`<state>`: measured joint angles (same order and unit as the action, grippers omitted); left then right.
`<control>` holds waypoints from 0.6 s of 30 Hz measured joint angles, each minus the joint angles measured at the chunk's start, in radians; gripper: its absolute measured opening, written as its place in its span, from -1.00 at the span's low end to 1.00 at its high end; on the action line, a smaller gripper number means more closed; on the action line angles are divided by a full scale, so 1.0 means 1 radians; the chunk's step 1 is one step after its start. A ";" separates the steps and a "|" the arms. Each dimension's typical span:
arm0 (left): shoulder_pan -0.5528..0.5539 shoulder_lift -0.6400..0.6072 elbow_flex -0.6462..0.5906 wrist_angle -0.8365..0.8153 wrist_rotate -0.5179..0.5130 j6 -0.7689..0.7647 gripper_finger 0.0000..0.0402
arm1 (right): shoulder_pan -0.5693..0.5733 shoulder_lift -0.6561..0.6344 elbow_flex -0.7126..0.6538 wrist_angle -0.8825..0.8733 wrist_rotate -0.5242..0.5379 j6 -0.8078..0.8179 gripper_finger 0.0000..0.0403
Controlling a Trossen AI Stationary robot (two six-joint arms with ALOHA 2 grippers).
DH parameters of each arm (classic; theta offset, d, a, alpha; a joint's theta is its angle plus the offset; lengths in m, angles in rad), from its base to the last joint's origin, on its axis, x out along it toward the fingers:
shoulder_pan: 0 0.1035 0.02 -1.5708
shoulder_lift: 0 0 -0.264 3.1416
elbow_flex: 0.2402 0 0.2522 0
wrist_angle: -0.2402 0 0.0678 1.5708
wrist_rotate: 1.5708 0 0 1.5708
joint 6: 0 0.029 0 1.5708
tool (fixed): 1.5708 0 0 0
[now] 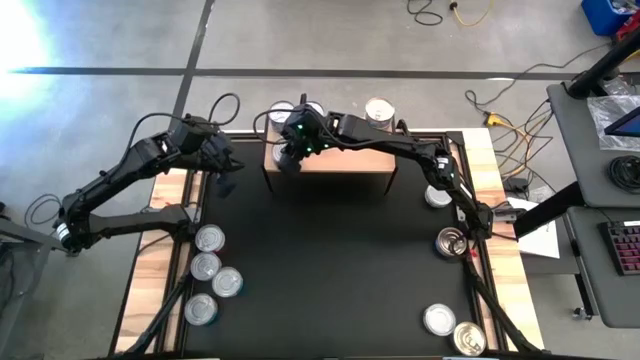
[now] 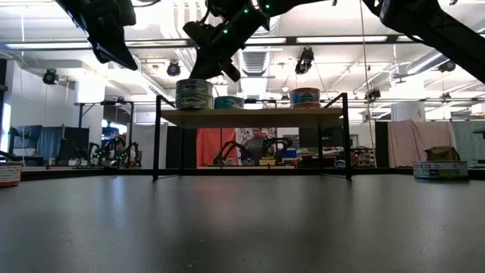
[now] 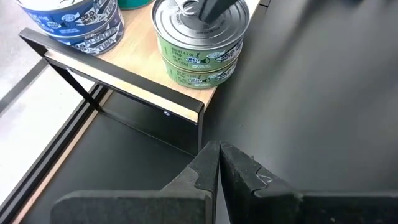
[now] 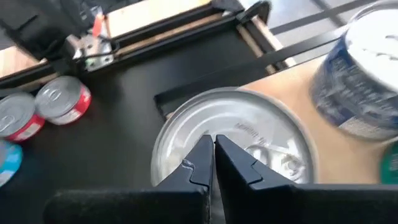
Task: Stack canned seafood by type on shelf
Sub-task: Stack the green tuna can on top of the green tuna can
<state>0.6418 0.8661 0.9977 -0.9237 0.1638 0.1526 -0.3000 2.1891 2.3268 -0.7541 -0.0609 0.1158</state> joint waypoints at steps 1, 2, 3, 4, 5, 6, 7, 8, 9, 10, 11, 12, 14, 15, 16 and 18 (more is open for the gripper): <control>0.000 0.000 0.000 0.000 0.000 0.007 -1.00 | 0.000 0.000 -0.004 -0.008 -0.015 0.000 -0.95; 0.000 0.001 0.000 0.000 0.000 0.015 -1.00 | 0.000 0.000 -0.007 -0.009 -0.019 0.000 -0.95; 0.000 0.002 0.000 0.000 -0.001 0.022 -1.00 | 0.001 -0.001 -0.010 -0.016 -0.019 0.000 -0.95; 0.000 0.002 0.000 0.000 -0.006 0.024 -1.00 | 0.002 -0.002 -0.013 -0.031 -0.019 0.000 -0.95; 0.000 0.002 0.000 0.000 -0.017 0.026 -1.00 | 0.002 -0.003 -0.015 -0.045 -0.019 0.000 -0.95; 0.000 0.002 0.000 0.000 -0.023 0.026 -1.00 | 0.002 -0.005 -0.016 -0.062 -0.018 0.002 -0.95; 0.000 0.002 0.000 -0.001 -0.025 0.027 -1.00 | 0.003 -0.007 -0.015 -0.084 -0.017 0.006 -0.95; 0.000 0.001 0.000 -0.002 -0.026 0.027 -1.00 | 0.003 -0.008 -0.013 -0.110 -0.015 0.013 -0.95; 0.000 0.000 0.000 -0.005 -0.026 0.030 -1.00 | 0.001 -0.010 -0.009 -0.135 -0.014 0.018 -0.95; 0.000 -0.002 0.000 -0.008 -0.026 0.034 -1.00 | 0.001 -0.012 -0.005 -0.161 -0.012 0.023 -0.95; 0.000 -0.003 0.000 -0.011 -0.026 0.039 -1.00 | 0.001 -0.013 -0.002 -0.187 -0.011 0.026 -0.95; 0.000 -0.004 0.000 -0.012 -0.026 0.045 -1.00 | 0.000 -0.015 0.000 -0.209 -0.009 0.029 -0.95; 0.000 -0.004 0.000 -0.012 -0.027 0.049 -1.00 | 0.000 -0.022 0.006 -0.262 0.007 0.043 -0.95; 0.000 -0.004 0.000 -0.012 -0.027 0.049 -1.00 | 0.000 -0.025 0.008 -0.296 0.021 0.047 -0.95; 0.000 -0.004 0.000 -0.011 -0.027 0.049 -1.00 | -0.001 -0.029 0.008 -0.324 0.038 0.053 -0.95; 0.000 -0.005 0.000 -0.012 -0.026 0.049 -1.00 | -0.008 -0.035 0.008 -0.376 0.082 0.069 -0.95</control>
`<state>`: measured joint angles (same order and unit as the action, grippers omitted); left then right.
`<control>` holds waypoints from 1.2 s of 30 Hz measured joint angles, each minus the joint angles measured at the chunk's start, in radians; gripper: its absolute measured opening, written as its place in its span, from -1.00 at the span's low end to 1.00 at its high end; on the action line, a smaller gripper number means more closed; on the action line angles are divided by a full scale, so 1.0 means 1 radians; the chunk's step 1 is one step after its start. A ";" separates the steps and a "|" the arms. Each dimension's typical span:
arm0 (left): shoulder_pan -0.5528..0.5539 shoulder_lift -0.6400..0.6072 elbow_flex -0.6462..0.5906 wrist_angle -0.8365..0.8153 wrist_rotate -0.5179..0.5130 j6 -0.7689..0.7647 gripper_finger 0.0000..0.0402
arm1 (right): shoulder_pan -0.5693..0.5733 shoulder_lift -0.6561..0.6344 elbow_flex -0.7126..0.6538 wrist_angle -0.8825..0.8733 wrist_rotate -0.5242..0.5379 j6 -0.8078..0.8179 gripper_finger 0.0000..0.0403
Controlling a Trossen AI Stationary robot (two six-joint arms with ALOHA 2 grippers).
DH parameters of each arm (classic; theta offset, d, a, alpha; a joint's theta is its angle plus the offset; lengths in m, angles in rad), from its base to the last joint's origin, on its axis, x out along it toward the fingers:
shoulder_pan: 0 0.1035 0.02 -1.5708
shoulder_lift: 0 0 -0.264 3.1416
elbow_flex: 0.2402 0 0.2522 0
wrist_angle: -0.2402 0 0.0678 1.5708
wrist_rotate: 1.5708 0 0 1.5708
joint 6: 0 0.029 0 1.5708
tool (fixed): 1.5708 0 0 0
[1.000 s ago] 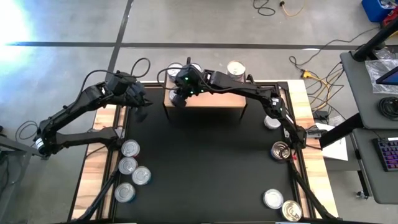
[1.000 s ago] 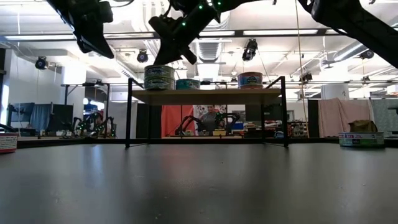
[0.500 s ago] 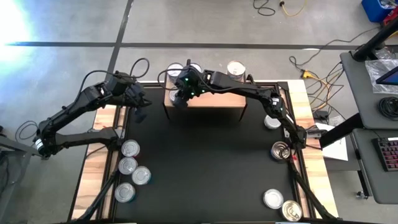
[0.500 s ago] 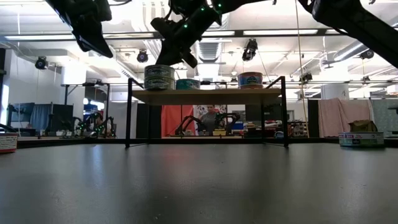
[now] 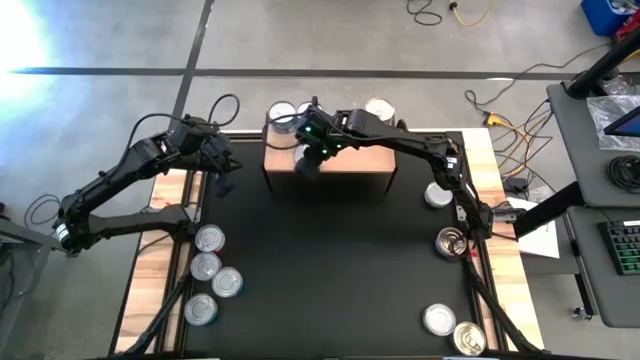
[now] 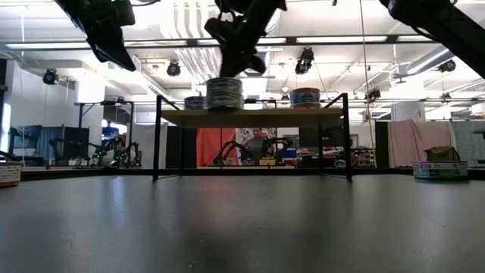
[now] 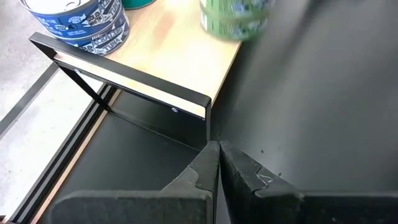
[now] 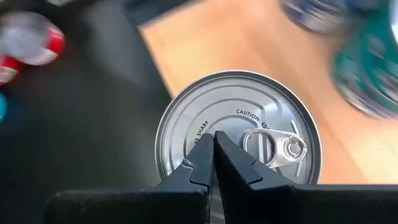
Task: Stack canned seafood by type on shelf
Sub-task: Stack the green tuna can on top of the green tuna can
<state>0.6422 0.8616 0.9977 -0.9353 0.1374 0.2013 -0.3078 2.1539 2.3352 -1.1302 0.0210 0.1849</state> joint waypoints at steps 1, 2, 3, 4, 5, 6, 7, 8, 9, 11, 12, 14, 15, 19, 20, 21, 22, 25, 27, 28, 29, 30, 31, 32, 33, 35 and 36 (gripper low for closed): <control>0.000 0.000 0.000 0.000 0.000 0.000 -1.00 | -0.005 -0.003 0.000 -0.027 0.022 0.006 -0.95; 0.000 0.000 0.000 0.000 0.000 0.000 -1.00 | -0.011 -0.006 0.000 -0.054 0.039 0.012 -0.95; 0.000 0.000 0.000 0.000 0.000 -0.001 -1.00 | -0.018 -0.006 -0.001 -0.078 0.054 0.019 -0.95; 0.000 0.000 0.000 0.000 0.000 -0.004 -1.00 | -0.026 -0.009 -0.001 -0.098 0.065 0.025 -0.95; 0.000 0.000 0.000 0.000 0.000 -0.007 -1.00 | -0.035 -0.011 -0.002 -0.115 0.074 0.027 -0.95; 0.000 -0.001 0.000 -0.001 0.000 -0.012 -1.00 | -0.043 -0.012 -0.002 -0.129 0.086 0.027 -0.95; 0.000 -0.001 0.000 -0.001 0.000 -0.020 -1.00 | -0.051 -0.013 -0.002 -0.142 0.096 0.027 -0.95; 0.000 -0.003 0.000 -0.001 0.000 -0.025 -1.00 | -0.059 -0.015 -0.002 -0.151 0.102 0.027 -0.95; 0.000 -0.004 0.000 -0.004 0.000 -0.031 -1.00 | -0.068 -0.017 -0.003 -0.157 0.103 0.024 -0.95; 0.000 -0.009 0.000 -0.013 0.000 -0.038 -1.00 | -0.081 -0.020 -0.003 -0.164 0.121 0.007 -0.95; 0.000 -0.011 0.000 -0.016 0.001 -0.043 -1.00 | -0.087 -0.021 -0.003 -0.166 0.136 -0.008 -0.95; 0.000 -0.015 0.000 -0.022 0.001 -0.053 -1.00 | -0.099 -0.022 -0.004 -0.169 0.188 -0.052 -0.95; 0.000 -0.018 0.000 -0.026 0.001 -0.055 -1.00 | -0.106 -0.022 -0.004 -0.169 0.220 -0.071 -0.95; 0.000 -0.029 0.000 -0.031 0.001 -0.071 -1.00 | -0.137 -0.022 -0.005 -0.169 0.269 -0.113 -0.95; 0.000 -0.032 0.000 -0.033 0.001 -0.075 -1.00 | -0.143 -0.022 -0.005 -0.169 0.267 -0.119 -0.95; 0.000 -0.035 0.000 -0.033 0.001 -0.079 -1.00 | -0.148 -0.022 -0.005 -0.169 0.267 -0.125 -0.95; 0.000 -0.039 0.000 -0.033 0.001 -0.079 -1.00 | -0.153 -0.022 -0.005 -0.167 0.264 -0.132 -0.95; 0.000 -0.047 0.000 -0.033 0.001 -0.083 -1.00 | -0.168 -0.022 -0.006 -0.151 0.260 -0.146 -0.95; 0.000 -0.051 0.000 -0.033 0.001 -0.090 -1.00 | -0.180 -0.022 -0.006 -0.124 0.266 -0.159 -0.95; 0.000 -0.053 0.000 -0.033 0.001 -0.092 -1.00 | -0.186 -0.022 -0.006 -0.112 0.270 -0.174 -0.95; 0.000 -0.055 0.000 -0.033 0.001 -0.099 -1.00 | -0.191 -0.021 -0.006 -0.102 0.272 -0.185 -0.95; 0.000 -0.056 0.000 -0.033 0.001 -0.108 -1.00 | -0.197 -0.021 -0.006 -0.094 0.272 -0.196 -0.95; 0.000 -0.057 0.000 -0.033 0.002 -0.115 -1.00 | -0.204 -0.021 -0.006 -0.087 0.270 -0.197 -0.95; 0.000 -0.058 0.000 -0.033 0.003 -0.123 -1.00 | -0.212 -0.021 -0.006 -0.080 0.268 -0.197 -0.95; 0.000 -0.061 0.000 -0.033 0.004 -0.135 -1.00 | -0.219 -0.021 -0.006 -0.076 0.267 -0.196 -0.95; 0.000 -0.065 0.000 -0.032 0.027 -0.161 -1.00 | -0.235 -0.021 -0.006 -0.072 0.268 -0.187 -0.95; 0.000 -0.067 0.000 -0.032 0.051 -0.171 -1.00 | -0.241 -0.021 -0.006 -0.073 0.268 -0.186 -0.95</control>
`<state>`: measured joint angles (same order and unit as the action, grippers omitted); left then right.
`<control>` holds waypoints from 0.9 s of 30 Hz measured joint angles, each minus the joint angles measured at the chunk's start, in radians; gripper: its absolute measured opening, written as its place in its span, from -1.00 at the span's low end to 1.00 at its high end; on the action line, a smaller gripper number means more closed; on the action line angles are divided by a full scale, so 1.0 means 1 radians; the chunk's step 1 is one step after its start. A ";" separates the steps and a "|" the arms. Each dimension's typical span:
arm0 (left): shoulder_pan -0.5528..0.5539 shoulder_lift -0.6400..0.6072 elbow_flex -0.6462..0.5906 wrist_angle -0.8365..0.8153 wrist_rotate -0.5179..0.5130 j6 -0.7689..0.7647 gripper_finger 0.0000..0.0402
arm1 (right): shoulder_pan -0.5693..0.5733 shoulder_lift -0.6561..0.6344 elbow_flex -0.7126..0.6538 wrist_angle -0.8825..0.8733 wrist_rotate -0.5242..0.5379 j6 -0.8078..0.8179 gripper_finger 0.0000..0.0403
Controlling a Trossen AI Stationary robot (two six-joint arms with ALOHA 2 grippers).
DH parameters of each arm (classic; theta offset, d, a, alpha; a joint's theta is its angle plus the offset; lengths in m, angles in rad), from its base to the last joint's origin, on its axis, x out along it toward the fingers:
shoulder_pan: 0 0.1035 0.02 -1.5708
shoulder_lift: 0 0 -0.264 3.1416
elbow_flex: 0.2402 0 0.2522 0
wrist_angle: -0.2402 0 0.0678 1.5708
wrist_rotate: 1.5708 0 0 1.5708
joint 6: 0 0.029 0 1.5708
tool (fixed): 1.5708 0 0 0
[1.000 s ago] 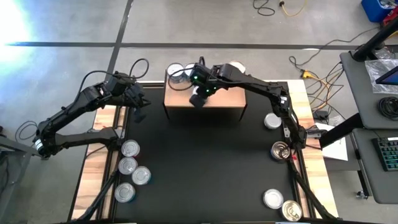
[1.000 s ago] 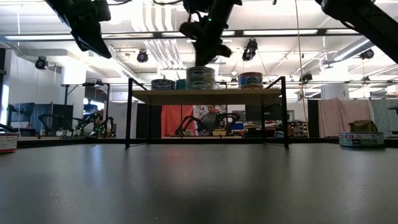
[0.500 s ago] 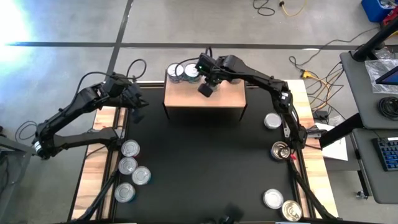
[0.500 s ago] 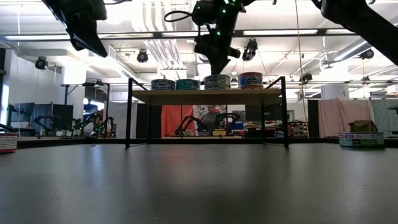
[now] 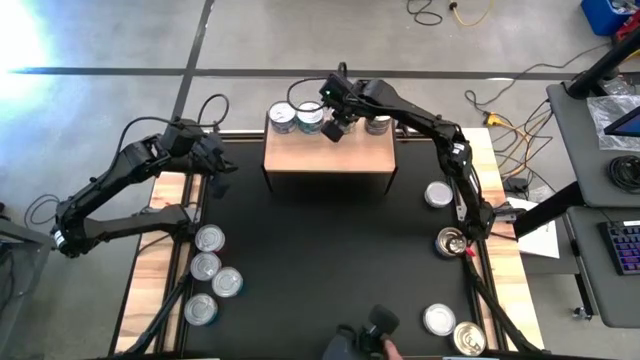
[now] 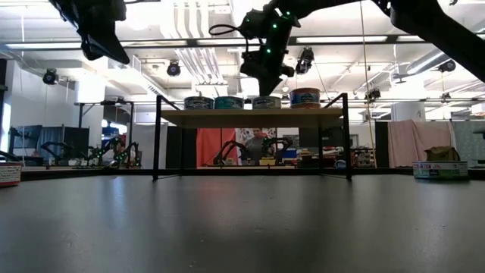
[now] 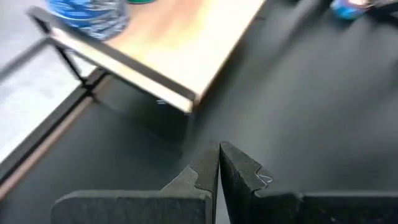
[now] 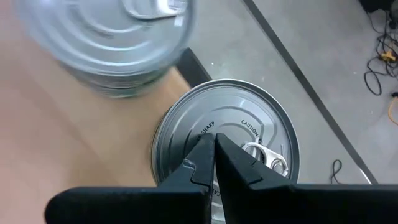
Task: Stack canned seafood by type on shelf
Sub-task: Stack the green tuna can on top of the green tuna can, then put the top blue-pink tuna can on the shelf
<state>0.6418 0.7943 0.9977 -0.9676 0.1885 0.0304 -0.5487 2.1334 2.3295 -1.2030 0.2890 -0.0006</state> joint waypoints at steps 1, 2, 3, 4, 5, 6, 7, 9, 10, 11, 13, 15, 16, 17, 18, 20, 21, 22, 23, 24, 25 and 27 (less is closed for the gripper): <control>0.000 -0.001 0.000 0.001 0.025 -0.008 -1.00 | -0.005 0.000 0.000 0.000 0.000 0.000 -0.95; 0.000 -0.001 0.000 0.001 0.051 -0.017 -1.00 | -0.009 0.000 0.000 0.000 0.000 0.000 -0.95; 0.000 -0.002 0.000 0.003 0.075 -0.026 -1.00 | -0.011 0.000 0.000 0.001 0.000 0.003 -0.95; -0.002 -0.001 0.000 0.003 0.094 -0.033 -1.00 | -0.012 0.000 0.000 0.002 0.000 0.008 -0.95; -0.006 -0.001 0.000 0.003 0.105 -0.038 -1.00 | -0.012 0.000 0.000 0.003 0.001 0.012 -0.95; -0.011 -0.001 0.000 0.003 0.110 -0.041 -1.00 | -0.012 0.000 0.000 0.004 0.001 0.015 -0.95; -0.016 -0.001 0.000 0.003 0.110 -0.041 -1.00 | -0.012 -0.001 0.000 0.005 0.002 0.019 -0.95; -0.024 -0.001 0.000 0.003 0.110 -0.041 -1.00 | -0.008 -0.004 0.000 0.006 0.001 0.024 -0.95; -0.026 0.001 0.000 0.003 0.110 -0.040 -1.00 | -0.005 -0.008 0.000 0.007 0.002 0.024 -0.95; -0.026 0.003 0.000 0.003 0.111 -0.040 -1.00 | -0.002 -0.011 -0.001 0.007 0.002 0.024 -0.95; -0.026 0.009 -0.003 0.004 0.110 -0.040 -1.00 | 0.002 -0.017 -0.001 0.006 0.003 0.026 -0.95; -0.026 0.015 -0.005 0.003 0.110 -0.037 -1.00 | 0.007 -0.027 -0.002 0.003 0.000 0.036 -0.95; -0.026 0.017 -0.005 0.003 0.110 -0.034 -1.00 | 0.009 -0.035 -0.003 0.001 -0.005 0.046 -0.95; -0.026 0.019 -0.005 0.003 0.110 -0.033 -1.00 | 0.012 -0.042 -0.004 -0.005 -0.008 0.059 -0.95; -0.026 0.021 -0.005 0.003 0.110 -0.033 -1.00 | 0.018 -0.052 -0.005 -0.011 -0.010 0.065 -0.95; -0.026 0.022 -0.005 0.003 0.110 -0.033 -1.00 | 0.032 -0.075 -0.006 -0.010 -0.011 0.080 -0.95; -0.026 0.022 -0.005 0.005 0.110 -0.033 -1.00 | 0.043 -0.090 -0.006 -0.010 -0.011 0.086 -0.95; -0.026 0.021 -0.005 0.007 0.110 -0.036 -1.00 | 0.053 -0.107 -0.006 -0.010 -0.011 0.094 -0.95; -0.026 0.019 -0.005 0.008 0.110 -0.041 -1.00 | 0.066 -0.125 -0.005 -0.010 -0.011 0.103 -0.95; -0.027 0.018 -0.005 0.009 0.110 -0.047 -1.00 | 0.081 -0.143 -0.004 -0.009 -0.009 0.112 -0.95; -0.029 0.016 -0.005 0.013 0.110 -0.052 -1.00 | 0.098 -0.161 -0.004 -0.007 -0.007 0.119 -0.95; -0.040 0.012 -0.005 0.026 0.110 -0.073 -1.00 | 0.142 -0.192 -0.004 -0.004 -0.004 0.141 -0.95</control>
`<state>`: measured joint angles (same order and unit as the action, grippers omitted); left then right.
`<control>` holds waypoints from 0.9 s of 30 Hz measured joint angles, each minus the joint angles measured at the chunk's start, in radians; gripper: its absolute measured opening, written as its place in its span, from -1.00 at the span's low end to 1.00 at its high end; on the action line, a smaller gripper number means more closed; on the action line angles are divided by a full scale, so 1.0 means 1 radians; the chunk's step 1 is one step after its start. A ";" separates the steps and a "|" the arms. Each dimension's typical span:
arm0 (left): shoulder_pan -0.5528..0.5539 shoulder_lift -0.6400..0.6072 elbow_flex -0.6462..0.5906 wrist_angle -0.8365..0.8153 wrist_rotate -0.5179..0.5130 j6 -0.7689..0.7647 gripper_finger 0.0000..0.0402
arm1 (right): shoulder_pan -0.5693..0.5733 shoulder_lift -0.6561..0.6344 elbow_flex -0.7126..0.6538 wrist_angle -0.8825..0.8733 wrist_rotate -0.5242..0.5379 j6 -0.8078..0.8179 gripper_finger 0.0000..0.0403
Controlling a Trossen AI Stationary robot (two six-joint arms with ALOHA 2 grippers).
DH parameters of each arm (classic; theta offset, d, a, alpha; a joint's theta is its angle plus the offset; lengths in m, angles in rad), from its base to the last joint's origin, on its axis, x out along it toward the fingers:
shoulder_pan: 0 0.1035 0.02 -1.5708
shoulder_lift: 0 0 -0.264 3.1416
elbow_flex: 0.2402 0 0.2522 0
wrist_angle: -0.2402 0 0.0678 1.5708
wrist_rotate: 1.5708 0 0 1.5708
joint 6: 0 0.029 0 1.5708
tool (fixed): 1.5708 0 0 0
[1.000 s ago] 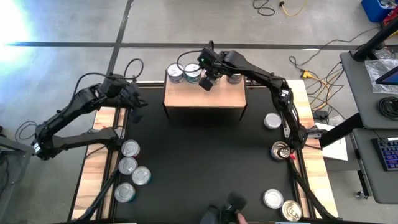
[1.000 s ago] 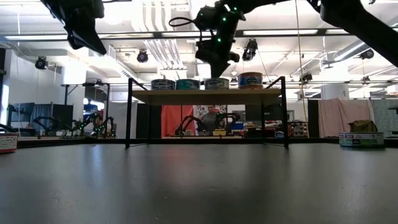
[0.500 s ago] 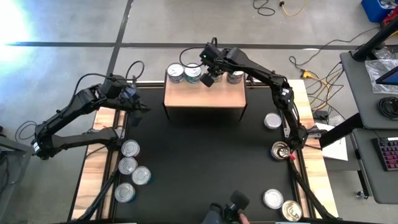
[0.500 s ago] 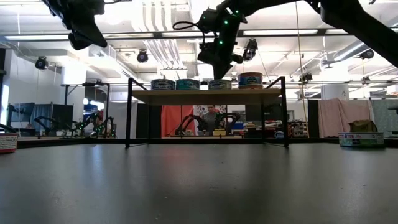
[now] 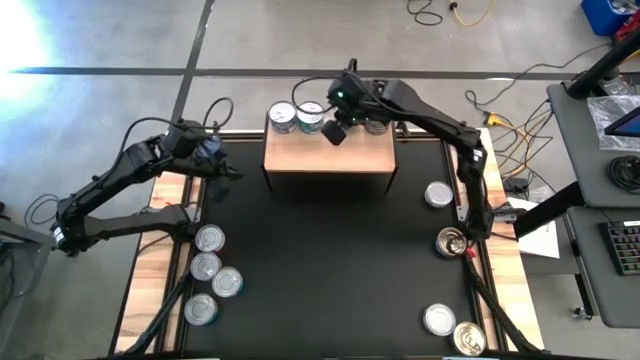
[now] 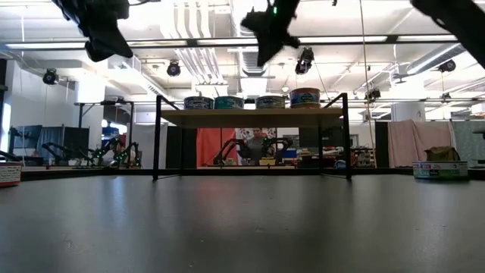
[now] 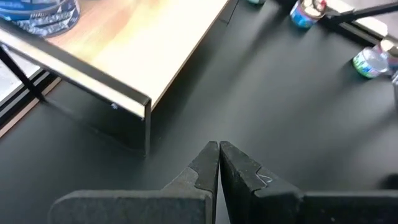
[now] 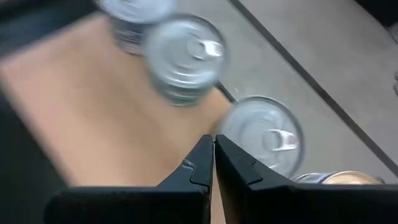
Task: Stack canned seafood by type on shelf
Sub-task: Put the top blue-pink tuna can on the shelf
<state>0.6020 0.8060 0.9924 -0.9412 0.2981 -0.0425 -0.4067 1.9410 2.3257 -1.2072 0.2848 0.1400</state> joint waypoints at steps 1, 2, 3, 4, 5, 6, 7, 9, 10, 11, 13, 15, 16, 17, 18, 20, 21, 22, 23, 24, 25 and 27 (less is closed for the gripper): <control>-0.008 -0.003 0.000 0.010 0.000 -0.009 -1.00 | 0.026 -0.014 0.000 0.000 0.000 0.014 -0.95; -0.019 -0.006 0.000 0.024 0.000 -0.024 -1.00 | 0.056 -0.030 0.000 0.000 0.000 0.029 -0.95; -0.034 -0.009 0.000 0.042 0.000 -0.040 -1.00 | 0.088 -0.044 0.000 0.001 0.000 0.044 -0.95; -0.051 -0.012 0.000 0.064 0.000 -0.057 -1.00 | 0.123 -0.057 0.000 0.001 0.001 0.054 -0.95; -0.071 -0.015 0.000 0.088 0.000 -0.076 -1.00 | 0.161 -0.069 0.000 0.000 0.001 0.066 -0.95; -0.096 -0.018 0.000 0.116 0.000 -0.093 -1.00 | 0.198 -0.078 0.000 -0.005 0.001 0.076 -0.95; -0.122 -0.019 0.000 0.151 0.000 -0.108 -1.00 | 0.238 -0.083 0.000 -0.017 0.001 0.084 -0.95; -0.180 -0.019 0.000 0.225 -0.001 -0.128 -1.00 | 0.319 -0.086 0.000 -0.069 0.001 0.112 -0.95; -0.207 -0.016 0.000 0.264 -0.001 -0.134 -1.00 | 0.360 -0.086 -0.003 -0.109 0.001 0.136 -0.95; -0.235 -0.012 0.000 0.304 -0.002 -0.135 -1.00 | 0.401 -0.084 -0.008 -0.154 0.000 0.164 -0.95; -0.290 0.000 0.000 0.378 -0.018 -0.135 -1.00 | 0.477 -0.078 -0.025 -0.257 0.000 0.242 -0.95; -0.342 0.018 0.000 0.441 -0.050 -0.125 -1.00 | 0.551 -0.076 -0.065 -0.359 0.000 0.345 -0.95; -0.365 0.029 0.000 0.468 -0.073 -0.117 -1.00 | 0.586 -0.076 -0.099 -0.371 0.000 0.400 -0.95; -0.387 0.040 0.000 0.492 -0.098 -0.105 -1.00 | 0.622 -0.081 -0.144 -0.359 -0.006 0.445 -0.95; -0.410 0.051 0.000 0.511 -0.124 -0.088 -1.00 | 0.656 -0.092 -0.192 -0.358 -0.022 0.485 -0.95; -0.453 0.071 0.000 0.533 -0.193 -0.053 -1.00 | 0.715 -0.101 -0.281 -0.363 -0.055 0.590 -0.95; -0.472 0.079 0.000 0.535 -0.232 -0.039 -1.00 | 0.738 -0.115 -0.330 -0.362 -0.074 0.642 -0.95; -0.490 0.089 0.000 0.535 -0.273 -0.027 -1.00 | 0.757 -0.131 -0.389 -0.360 -0.094 0.696 -0.95; -0.506 0.097 0.000 0.535 -0.303 -0.021 -1.00 | 0.773 -0.145 -0.446 -0.364 -0.110 0.749 -0.95; -0.520 0.103 0.000 0.534 -0.328 -0.017 -1.00 | 0.786 -0.160 -0.506 -0.366 -0.122 0.796 -0.95; -0.531 0.108 0.000 0.532 -0.343 -0.016 -1.00 | 0.794 -0.176 -0.570 -0.365 -0.132 0.842 -0.95; -0.550 0.116 0.000 0.535 -0.349 -0.021 -1.00 | 0.806 -0.208 -0.700 -0.363 -0.152 0.932 -0.95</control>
<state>0.0519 0.9220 0.9920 -0.4057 -0.0511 -0.0632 0.3990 1.7331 1.6261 -1.5699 0.1330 1.0721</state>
